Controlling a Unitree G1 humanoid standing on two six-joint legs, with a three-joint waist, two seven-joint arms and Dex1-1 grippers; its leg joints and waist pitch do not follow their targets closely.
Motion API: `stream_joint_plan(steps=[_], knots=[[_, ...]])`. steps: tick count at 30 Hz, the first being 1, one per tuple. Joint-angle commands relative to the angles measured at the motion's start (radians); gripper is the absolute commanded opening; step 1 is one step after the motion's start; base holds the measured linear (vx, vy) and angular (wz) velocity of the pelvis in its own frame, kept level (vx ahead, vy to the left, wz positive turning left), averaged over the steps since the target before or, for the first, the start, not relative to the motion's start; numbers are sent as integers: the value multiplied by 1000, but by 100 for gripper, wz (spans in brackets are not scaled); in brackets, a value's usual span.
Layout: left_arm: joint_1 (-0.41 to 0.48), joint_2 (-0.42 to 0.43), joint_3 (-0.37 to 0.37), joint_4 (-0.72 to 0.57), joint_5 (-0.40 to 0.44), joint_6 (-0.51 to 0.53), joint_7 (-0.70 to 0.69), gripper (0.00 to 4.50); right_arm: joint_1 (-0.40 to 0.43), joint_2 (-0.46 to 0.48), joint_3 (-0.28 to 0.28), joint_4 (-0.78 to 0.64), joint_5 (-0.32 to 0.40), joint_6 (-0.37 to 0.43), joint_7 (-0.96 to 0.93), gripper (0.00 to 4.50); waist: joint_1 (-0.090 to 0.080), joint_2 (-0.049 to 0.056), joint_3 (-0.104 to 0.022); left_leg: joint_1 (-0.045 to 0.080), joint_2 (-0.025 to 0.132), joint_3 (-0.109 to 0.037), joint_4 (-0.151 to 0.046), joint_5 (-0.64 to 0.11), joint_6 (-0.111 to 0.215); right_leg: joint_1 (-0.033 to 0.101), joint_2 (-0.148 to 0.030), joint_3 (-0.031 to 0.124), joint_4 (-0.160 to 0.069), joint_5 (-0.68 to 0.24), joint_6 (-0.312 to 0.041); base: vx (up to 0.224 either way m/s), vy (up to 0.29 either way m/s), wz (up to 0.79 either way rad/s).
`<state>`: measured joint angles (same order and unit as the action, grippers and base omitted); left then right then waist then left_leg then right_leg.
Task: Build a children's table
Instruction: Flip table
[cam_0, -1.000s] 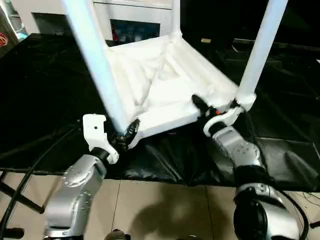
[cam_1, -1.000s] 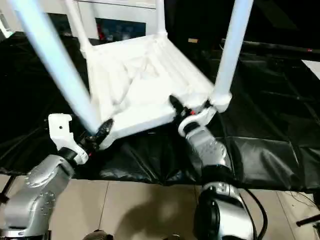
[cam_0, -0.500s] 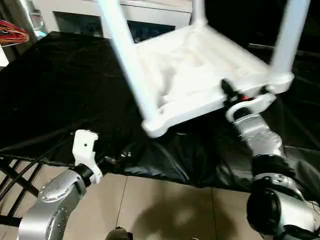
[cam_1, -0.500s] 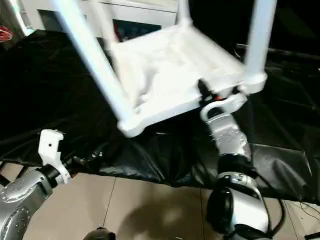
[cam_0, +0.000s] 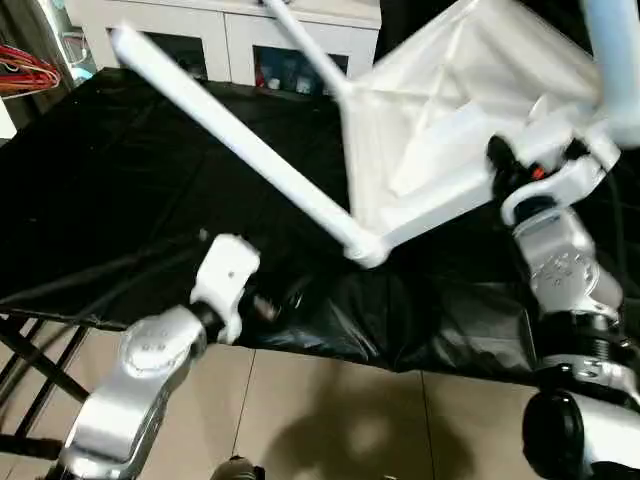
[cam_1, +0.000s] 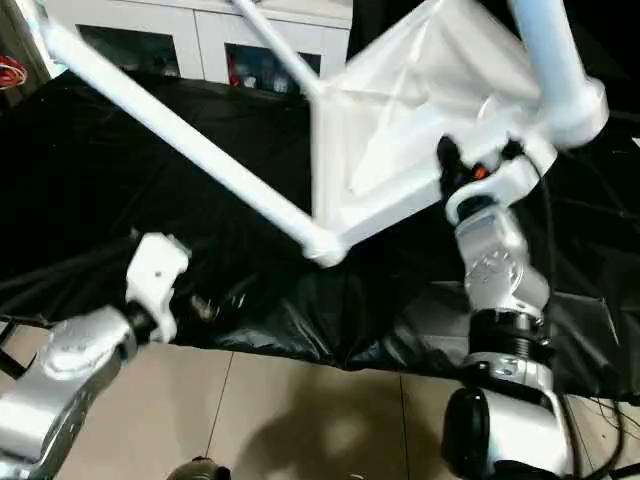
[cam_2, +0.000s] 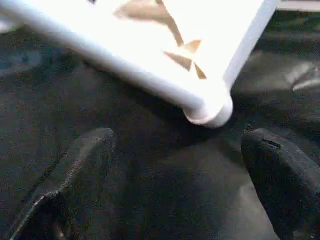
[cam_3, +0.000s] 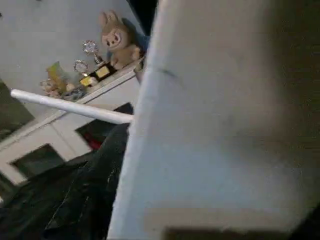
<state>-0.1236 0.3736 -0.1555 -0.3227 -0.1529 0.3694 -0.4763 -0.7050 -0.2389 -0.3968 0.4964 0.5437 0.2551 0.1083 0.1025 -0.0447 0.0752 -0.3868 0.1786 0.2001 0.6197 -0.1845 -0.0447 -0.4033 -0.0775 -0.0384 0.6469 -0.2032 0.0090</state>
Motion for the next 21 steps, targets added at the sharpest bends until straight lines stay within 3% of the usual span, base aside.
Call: stream_joint_plan(steps=[1, 5, 6, 8, 9, 10, 14, 15, 16, 21], knots=[[-17, 7, -31, -50, -1, -18, -35, 450, 15, -42, 43, -17, -119, 3, -60, 209, -8, 3, -80, 25, 41, -19, -76, -167, -49, 33, -50, 38, -79, -164, -134, 0, 0, 0], [-50, 24, -53, -94, 2, -9, -59, 450, 14, -62, 90, -38, -172, 28, -79, 209, -9, 1, -77, 25, 40, -19, -76, -178, -48, 31, -49, 38, -82, -196, -126, 0, 0, 0], [-92, 24, -47, -96, 13, -7, -52, 450, 7, -65, 108, -54, -179, 44, -77, 209, -11, -3, -78, 24, 40, -18, -75, -184, -47, 32, -49, 39, -83, -205, -122, 0, 0, 0], [-127, 25, -40, -91, 23, -8, -46, 450, 1, -67, 120, -64, -184, 53, -74, 209, -10, 2, -78, 27, 39, -19, -76, -193, -51, 29, -48, 39, -84, -222, -115, 0, 0, 0], [-163, 26, -34, -76, 40, -18, -36, 450, -6, -73, 130, -66, -194, 56, -70, 209, -12, 1, -79, 25, 39, -20, -77, -200, -55, 31, -48, 38, -85, -231, -112, 0, 0, 0], [-216, 26, -25, -52, 63, -36, -26, 450, -18, -84, 147, -71, -211, 63, -75, 209, -11, -11, -80, 24, 38, -20, -75, -195, -51, 32, -49, 38, -84, -239, -104, 0, 0, 0], [-290, 27, -24, -19, 78, -59, -33, 450, -39, -103, 171, -78, -243, 126, -118, 209, -13, -18, -80, 20, 38, -20, -75, -167, -53, 34, -50, 37, -83, -224, -102, 0, 0, 0], [-305, 29, -28, -12, 85, -68, -36, 450, -44, -106, 175, -79, -249, 145, -132, 209, -13, -13, -82, 23, 38, -19, -74, -165, -54, 31, -50, 38, -82, -214, -100, 0, 0, 0], [-332, 32, -39, 8, 100, -81, -37, 450, -51, -108, 182, -81, -256, 157, -137, 209, -15, -18, -83, 21, 37, -19, -74, -168, -56, 31, -48, 37, -83, -213, -97, 0, 0, 0], [-484, 35, -79, 148, 190, -182, -30, 450, -73, -134, 253, -109, -330, 227, -164, 209, -10, -18, -85, 30, 38, -20, -75, -185, -81, 25, -47, 37, -82, -195, -94, 0, 0, 0]])
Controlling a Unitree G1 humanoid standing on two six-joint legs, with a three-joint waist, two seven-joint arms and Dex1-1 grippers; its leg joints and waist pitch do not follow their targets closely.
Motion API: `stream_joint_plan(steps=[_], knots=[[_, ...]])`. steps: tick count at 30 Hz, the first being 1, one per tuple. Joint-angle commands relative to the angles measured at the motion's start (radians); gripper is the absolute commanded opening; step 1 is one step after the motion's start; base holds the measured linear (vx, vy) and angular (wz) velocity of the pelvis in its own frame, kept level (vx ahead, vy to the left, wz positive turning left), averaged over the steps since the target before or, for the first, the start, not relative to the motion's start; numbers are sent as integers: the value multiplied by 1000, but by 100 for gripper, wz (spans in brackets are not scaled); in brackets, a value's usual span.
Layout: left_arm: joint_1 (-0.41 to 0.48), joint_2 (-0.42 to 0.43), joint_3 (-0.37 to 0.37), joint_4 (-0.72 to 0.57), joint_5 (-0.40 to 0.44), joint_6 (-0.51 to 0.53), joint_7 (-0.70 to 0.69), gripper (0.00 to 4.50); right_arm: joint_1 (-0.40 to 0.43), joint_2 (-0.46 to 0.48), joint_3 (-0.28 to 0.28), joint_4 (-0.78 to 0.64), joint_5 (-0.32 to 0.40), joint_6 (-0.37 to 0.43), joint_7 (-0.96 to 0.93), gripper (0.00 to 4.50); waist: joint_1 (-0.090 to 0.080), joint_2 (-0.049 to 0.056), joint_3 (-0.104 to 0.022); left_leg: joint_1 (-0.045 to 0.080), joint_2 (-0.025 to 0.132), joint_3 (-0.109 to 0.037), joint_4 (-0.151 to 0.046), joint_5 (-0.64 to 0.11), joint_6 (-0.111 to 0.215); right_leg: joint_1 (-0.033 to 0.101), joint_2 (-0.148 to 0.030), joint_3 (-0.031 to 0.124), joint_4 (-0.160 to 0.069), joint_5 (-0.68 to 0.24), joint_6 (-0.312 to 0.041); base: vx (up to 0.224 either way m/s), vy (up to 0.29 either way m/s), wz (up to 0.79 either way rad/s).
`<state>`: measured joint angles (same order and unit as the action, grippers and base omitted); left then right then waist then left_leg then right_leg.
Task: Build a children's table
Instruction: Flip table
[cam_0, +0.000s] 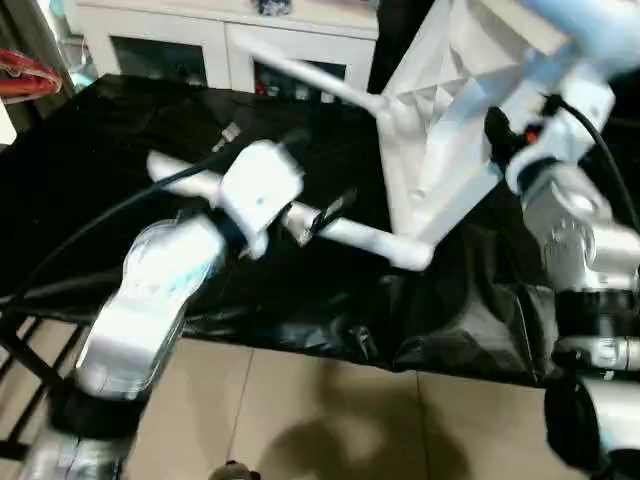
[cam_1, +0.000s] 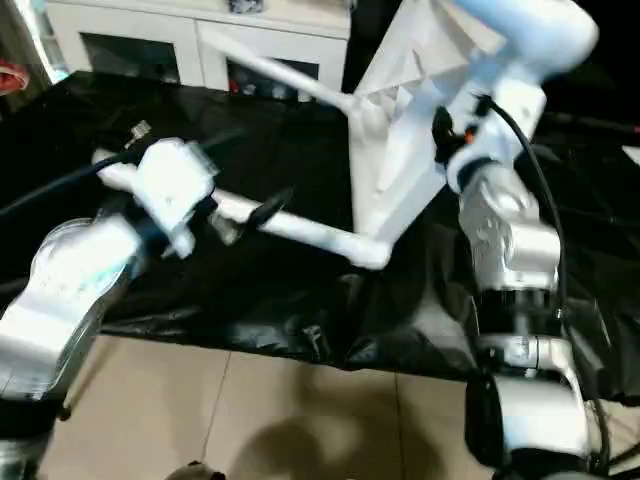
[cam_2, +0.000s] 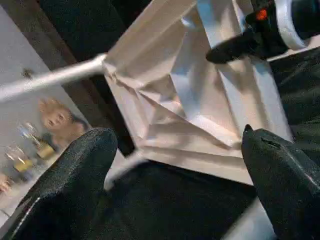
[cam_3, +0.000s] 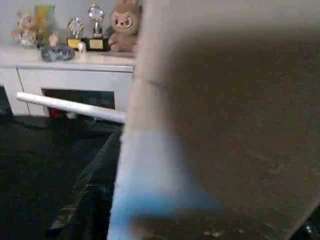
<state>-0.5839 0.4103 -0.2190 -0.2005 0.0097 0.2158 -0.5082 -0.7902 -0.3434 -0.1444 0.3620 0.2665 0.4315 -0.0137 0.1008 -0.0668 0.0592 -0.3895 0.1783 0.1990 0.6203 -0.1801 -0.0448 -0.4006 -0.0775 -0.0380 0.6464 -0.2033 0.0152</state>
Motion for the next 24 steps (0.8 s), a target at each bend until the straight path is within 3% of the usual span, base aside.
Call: stream_joint_plan(steps=[1, 5, 10, 11, 14, 17, 24], knots=[[-38, 0, -18, 41, 38, -42, 4, 450, 9, -29, 0, 25, -54, 59, -49, 207, -8, 4, -70, 32, 40, -20, -76, -187, -86, 25, -49, 37, -78, -178, -104, 0, 0, 0], [-81, 3, -23, 88, 63, -88, -2, 450, 5, -19, 3, 17, -51, 72, -54, 204, -5, 3, -72, 31, 40, -20, -76, -184, -91, 27, -51, 38, -75, -146, -110, 0, 0, 0], [-173, -6, -36, 179, 58, -204, -48, 450, 23, -3, 67, -8, -81, 55, 10, 204, -1, -1, -73, 28, 40, -23, -77, -177, -96, 33, -56, 36, -73, -139, -116, 0, 0, 0], [-187, -7, -42, 187, 54, -228, -65, 450, 29, -3, 83, -10, -92, 41, 21, 238, -3, -3, -73, 26, 41, -24, -78, -173, -96, 34, -57, 36, -74, -136, -117, 0, 0, 0], [-264, -21, -52, 253, 120, -335, -15, 450, 55, 11, 95, -18, -92, 6, 54, 276, -5, -3, -74, 26, 42, -23, -76, -159, -88, 36, -57, 37, -69, -94, -128, 0, 0, 0], [-293, -19, -55, 281, 146, -356, 3, 450, 71, 9, 107, -28, -98, 0, 64, 305, -7, -7, -76, 24, 42, -24, -75, -142, -82, 41, -58, 37, -66, -65, -136, 0, 0, 0], [-388, 37, -56, 432, 345, -418, 179, 450, 154, 9, 118, -86, -111, -8, 92, 354, -10, -4, -77, 23, 43, -25, -71, -98, -62, 43, -56, 37, -61, -4, -152, 0, 0, 0]])
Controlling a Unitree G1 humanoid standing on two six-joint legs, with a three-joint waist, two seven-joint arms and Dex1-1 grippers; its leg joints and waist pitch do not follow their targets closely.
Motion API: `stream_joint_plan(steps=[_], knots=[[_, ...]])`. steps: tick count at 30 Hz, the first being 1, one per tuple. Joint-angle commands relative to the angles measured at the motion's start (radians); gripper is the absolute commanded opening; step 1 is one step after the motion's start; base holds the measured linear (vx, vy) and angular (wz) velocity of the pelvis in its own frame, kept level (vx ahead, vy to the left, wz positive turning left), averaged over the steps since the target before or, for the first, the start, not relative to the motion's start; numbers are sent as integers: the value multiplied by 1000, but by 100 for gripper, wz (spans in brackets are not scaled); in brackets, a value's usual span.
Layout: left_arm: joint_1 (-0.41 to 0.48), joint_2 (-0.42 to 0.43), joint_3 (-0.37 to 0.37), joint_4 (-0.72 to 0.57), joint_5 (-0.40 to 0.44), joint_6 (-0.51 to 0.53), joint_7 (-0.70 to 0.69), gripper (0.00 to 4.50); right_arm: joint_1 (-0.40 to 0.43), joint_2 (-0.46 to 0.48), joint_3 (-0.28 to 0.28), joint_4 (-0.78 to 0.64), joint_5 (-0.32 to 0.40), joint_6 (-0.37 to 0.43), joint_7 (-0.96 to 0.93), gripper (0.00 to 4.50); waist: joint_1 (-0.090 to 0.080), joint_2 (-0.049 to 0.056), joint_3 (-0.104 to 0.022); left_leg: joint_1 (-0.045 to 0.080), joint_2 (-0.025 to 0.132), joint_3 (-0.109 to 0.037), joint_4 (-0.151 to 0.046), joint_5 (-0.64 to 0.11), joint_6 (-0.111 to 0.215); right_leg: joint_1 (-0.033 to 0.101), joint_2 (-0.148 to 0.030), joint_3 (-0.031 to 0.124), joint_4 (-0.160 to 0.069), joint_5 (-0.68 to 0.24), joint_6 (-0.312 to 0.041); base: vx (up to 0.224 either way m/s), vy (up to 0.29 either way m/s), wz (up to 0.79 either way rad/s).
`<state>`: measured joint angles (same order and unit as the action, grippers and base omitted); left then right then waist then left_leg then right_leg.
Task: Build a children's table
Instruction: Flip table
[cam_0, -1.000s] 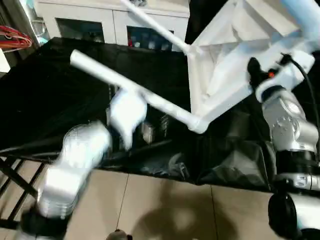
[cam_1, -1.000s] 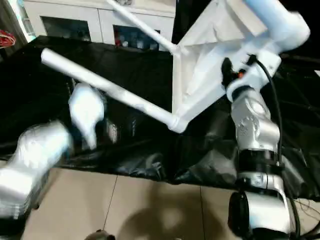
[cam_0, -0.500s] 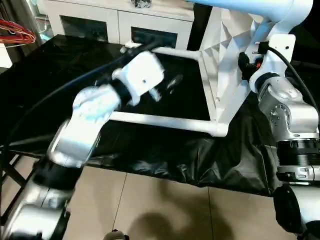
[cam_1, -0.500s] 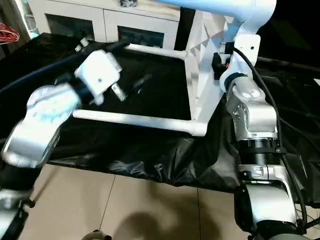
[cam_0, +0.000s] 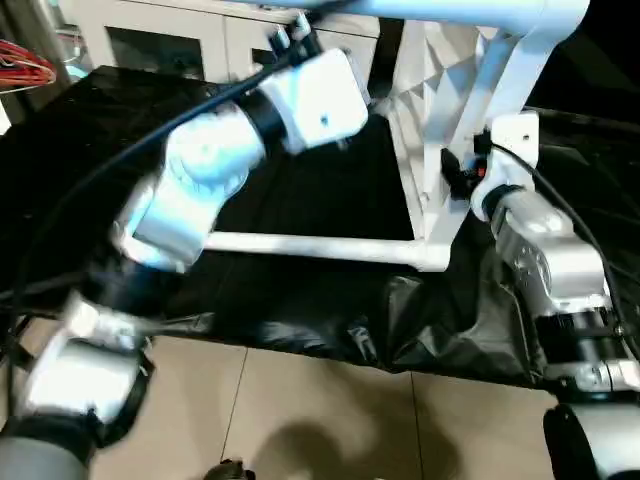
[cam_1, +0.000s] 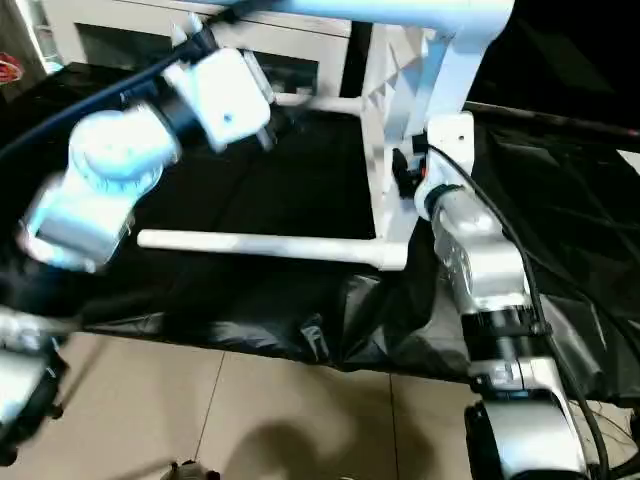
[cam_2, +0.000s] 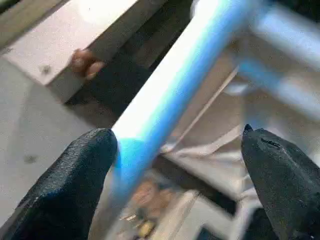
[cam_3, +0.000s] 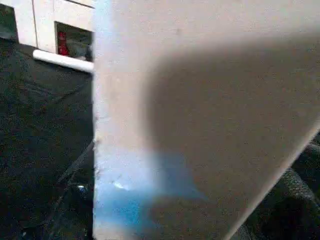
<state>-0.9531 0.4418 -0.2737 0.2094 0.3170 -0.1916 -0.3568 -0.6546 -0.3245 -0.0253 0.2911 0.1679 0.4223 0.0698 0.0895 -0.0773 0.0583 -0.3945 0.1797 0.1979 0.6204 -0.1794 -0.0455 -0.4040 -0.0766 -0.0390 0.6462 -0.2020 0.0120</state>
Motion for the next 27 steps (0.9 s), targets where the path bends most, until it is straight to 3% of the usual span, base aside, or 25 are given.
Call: stream_joint_plan(steps=[1, 6, 12, 16, 20, 22, 23, 24, 27], knots=[[-35, 23, -7, 42, 85, -14, 53, 450, 36, -14, -5, -32, -14, 1, 16, 360, 2, 7, -77, 29, 43, -24, -72, -100, -62, 47, -58, 37, -60, -4, -154, 0, 0, 0], [-72, 55, -25, 101, 181, -36, 123, 450, 87, -22, -10, -103, 11, -19, 58, 405, 5, 6, -73, 31, 45, -25, -75, -131, -61, 44, -61, 38, -64, -39, -157, 0, 0, 0], [-112, 73, -47, 184, 256, -60, 186, 450, 179, -60, -5, -243, 54, -15, 176, 405, 14, 8, -71, 33, 47, -27, -76, -153, -55, 43, -63, 39, -66, -52, -156, 0, 0, 0], [-132, 73, -55, 222, 284, -74, 209, 450, 234, -93, -16, -317, 93, -6, 251, 405, 15, 5, -71, 31, 47, -28, -75, -165, -45, 44, -64, 39, -70, -63, -160, 0, 0, 0], [-161, 73, -54, 281, 312, -86, 253, 450, 305, -169, -27, -431, 149, 28, 373, 405, 16, 13, -69, 29, 48, -33, -76, -172, -35, 46, -65, 39, -70, -59, -165, 0, 0, 0], [-168, 72, -57, 303, 317, -96, 259, 450, 334, -207, -31, -478, 175, 39, 434, 405, 21, 10, -69, 29, 48, -32, -75, -173, -19, 48, -66, 39, -71, -50, -168, 0, 0, 0], [-171, 71, -57, 313, 318, -100, 261, 450, 347, -223, -30, -497, 184, 44, 461, 405, 21, 15, -69, 28, 49, -34, -75, -175, -16, 46, -68, 39, -71, -56, -173, 0, 0, 0], [-172, 69, -57, 320, 316, -100, 259, 450, 357, -237, -27, -512, 193, 45, 485, 405, 20, 13, -68, 29, 50, -34, -75, -182, -15, 46, -67, 38, -74, -65, -174, 0, 0, 0], [-189, 61, -55, 369, 300, -101, 240, 412, 396, -285, -16, -586, 252, 69, 578, 409, 26, 12, -65, 33, 52, -34, -75, -215, -12, 43, -69, 39, -79, -107, -176, 0, 0, 0]])
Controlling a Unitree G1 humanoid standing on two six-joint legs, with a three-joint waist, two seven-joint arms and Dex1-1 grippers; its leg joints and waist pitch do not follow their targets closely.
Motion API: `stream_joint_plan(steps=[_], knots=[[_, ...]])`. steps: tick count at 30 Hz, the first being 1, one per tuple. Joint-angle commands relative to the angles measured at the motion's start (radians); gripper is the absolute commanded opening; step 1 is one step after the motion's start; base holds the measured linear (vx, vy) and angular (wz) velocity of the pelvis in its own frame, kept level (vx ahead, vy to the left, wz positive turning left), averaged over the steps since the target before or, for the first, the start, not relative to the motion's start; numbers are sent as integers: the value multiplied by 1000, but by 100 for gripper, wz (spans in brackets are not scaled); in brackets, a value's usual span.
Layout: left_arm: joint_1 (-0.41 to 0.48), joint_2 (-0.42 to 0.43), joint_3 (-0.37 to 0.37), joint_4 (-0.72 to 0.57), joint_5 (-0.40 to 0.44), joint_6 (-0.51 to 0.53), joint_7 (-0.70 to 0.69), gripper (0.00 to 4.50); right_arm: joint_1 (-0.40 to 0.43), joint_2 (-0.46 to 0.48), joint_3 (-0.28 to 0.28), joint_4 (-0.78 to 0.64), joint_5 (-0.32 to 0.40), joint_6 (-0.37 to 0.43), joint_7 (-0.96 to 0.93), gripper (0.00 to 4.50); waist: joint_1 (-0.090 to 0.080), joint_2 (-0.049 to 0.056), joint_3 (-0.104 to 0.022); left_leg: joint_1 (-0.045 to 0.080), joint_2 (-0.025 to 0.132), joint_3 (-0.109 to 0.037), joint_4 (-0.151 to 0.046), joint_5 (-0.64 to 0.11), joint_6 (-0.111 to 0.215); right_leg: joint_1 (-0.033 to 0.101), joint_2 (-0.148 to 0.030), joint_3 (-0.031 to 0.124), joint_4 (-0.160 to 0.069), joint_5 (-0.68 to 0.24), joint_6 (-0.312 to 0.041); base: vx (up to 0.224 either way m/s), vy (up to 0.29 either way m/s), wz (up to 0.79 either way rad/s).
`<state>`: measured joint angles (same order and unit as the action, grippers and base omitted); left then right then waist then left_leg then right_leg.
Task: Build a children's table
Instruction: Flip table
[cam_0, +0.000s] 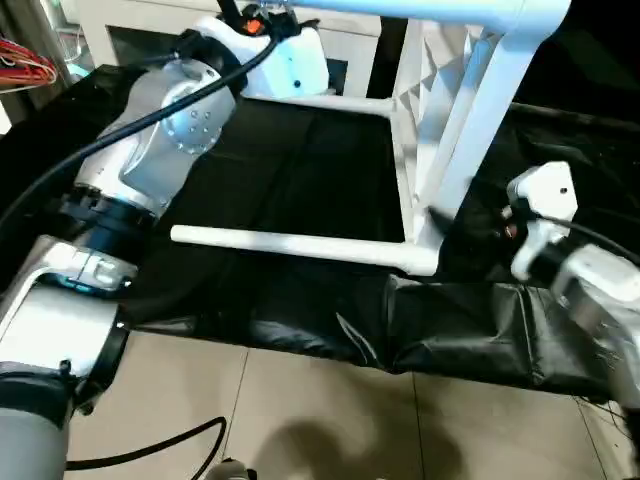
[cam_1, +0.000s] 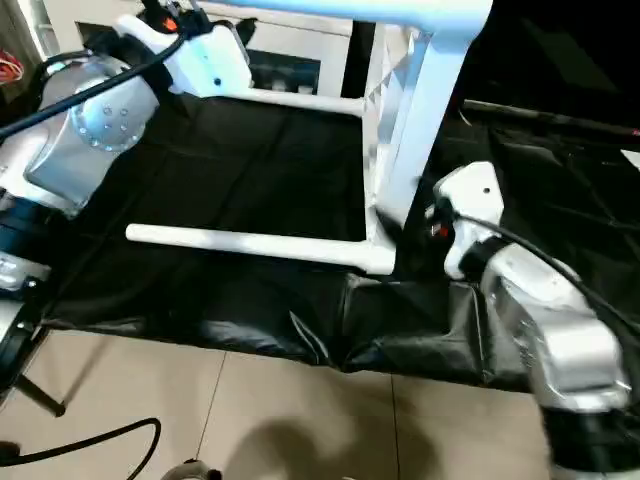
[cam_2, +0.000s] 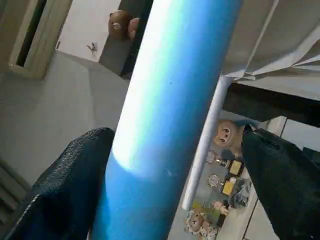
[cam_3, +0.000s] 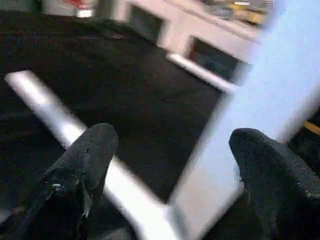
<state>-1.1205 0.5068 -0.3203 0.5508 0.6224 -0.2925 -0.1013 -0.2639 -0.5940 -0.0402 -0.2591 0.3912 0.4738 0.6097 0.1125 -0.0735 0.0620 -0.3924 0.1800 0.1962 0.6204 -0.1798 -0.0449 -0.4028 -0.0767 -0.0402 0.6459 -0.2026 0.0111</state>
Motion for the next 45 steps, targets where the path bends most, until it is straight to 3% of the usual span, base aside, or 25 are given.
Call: stream_joint_plan(steps=[1, 6, 14, 16, 20, 24, 27, 28, 30, 33, 37, 39, 40, 45], knots=[[-25, -4, -9, 33, -4, 4, -15, 412, 9, -19, 1, -46, 37, 21, 49, 409, 5, 12, -68, 31, 52, -34, -77, -223, -15, 41, -69, 40, -80, -125, -171, 0, 0, 0], [-45, -9, 0, 80, -19, 4, -30, 367, 3, 2, 15, -85, 81, 36, 71, 409, 5, 14, -67, 32, 52, -38, -80, -252, -35, 36, -71, 39, -85, -176, -164, 0, 0, 0], [-55, -27, 19, 105, -76, 21, -112, 296, -23, 39, 43, -90, 91, 26, 85, 409, 7, 12, -64, 34, 53, -41, -84, -285, -50, 31, -75, 38, -91, -235, -154, 0, 0, 0], [-60, -37, 33, 96, -112, 55, -163, 281, -31, 46, 49, -85, 90, 22, 85, 409, 10, 6, -64, 32, 53, -40, -84, -275, -48, 32, -78, 38, -91, -245, -152, 0, 0, 0], [-63, -48, 51, 84, -156, 97, -215, 253, -38, 50, 52, -77, 83, 17, 87, 409, 10, 8, -62, 33, 53, -40, -84, -278, -51, 29, -78, 39, -93, -262, -151, 0, 0, 0], [-76, -112, 159, 56, -313, 260, -277, 241, -49, 57, 53, -58, 66, 0, 87, 409, 14, 4, -61, 35, 52, -38, -84, -278, -50, 28, -79, 39, -94, -285, -153, 0, 0, 0], [-84, -125, 184, 54, -333, 308, -269, 238, -49, 60, 51, -54, 63, -3, 84, 409, 22, 3, -61, 32, 52, -37, -82, -259, -38, 31, -81, 40, -95, -288, -149, 0, 0, 0], [-87, -137, 209, 49, -353, 342, -258, 238, -48, 62, 51, -53, 61, -5, 83, 409, 29, 10, -63, 35, 52, -36, -80, -245, -32, 29, -81, 41, -94, -283, -149, 0, 0, 0], [-88, -143, 219, 47, -365, 355, -256, 238, -47, 62, 51, -52, 60, -5, 83, 409, 31, 7, -62, 33, 51, -34, -79, -231, -25, 31, -80, 41, -94, -271, -152, 0, 0, 0], [-78, -192, 311, -1, -438, 444, -213, 238, -32, 63, 52, -54, 51, -13, 86, 409, 36, 12, -67, 26, 49, -30, -75, -166, 3, 36, -78, 40, -85, -201, -167, 0, 0, 0], [-69, -217, 375, -36, -474, 480, -162, 238, -18, 58, 54, -56, 54, 2, 90, 409, 44, 14, -71, 20, 45, -27, -69, -120, 38, 40, -78, 36, -79, -153, -189, 0, 0, 0], [-64, -228, 403, -54, -491, 511, -141, 238, -11, 54, 55, -37, 59, 51, 73, 409, 43, 17, -72, 18, 44, -27, -69, -112, 46, 40, -75, 34, -77, -143, -198, 0, 0, 0], [-63, -230, 407, -57, -493, 513, -137, 238, -10, 54, 55, -34, 57, 55, 72, 435, 43, 17, -71, 18, 43, -27, -69, -117, 46, 39, -75, 34, -79, -148, -201, 0, 0, 0], [-6, -262, 467, -156, -489, 581, -114, 236, 9, 63, 49, 10, 30, 64, 36, 450, 37, 25, -74, 22, 47, -29, -72, -152, 30, 38, -74, 33, -83, -150, -202, 0, 0, 0]])
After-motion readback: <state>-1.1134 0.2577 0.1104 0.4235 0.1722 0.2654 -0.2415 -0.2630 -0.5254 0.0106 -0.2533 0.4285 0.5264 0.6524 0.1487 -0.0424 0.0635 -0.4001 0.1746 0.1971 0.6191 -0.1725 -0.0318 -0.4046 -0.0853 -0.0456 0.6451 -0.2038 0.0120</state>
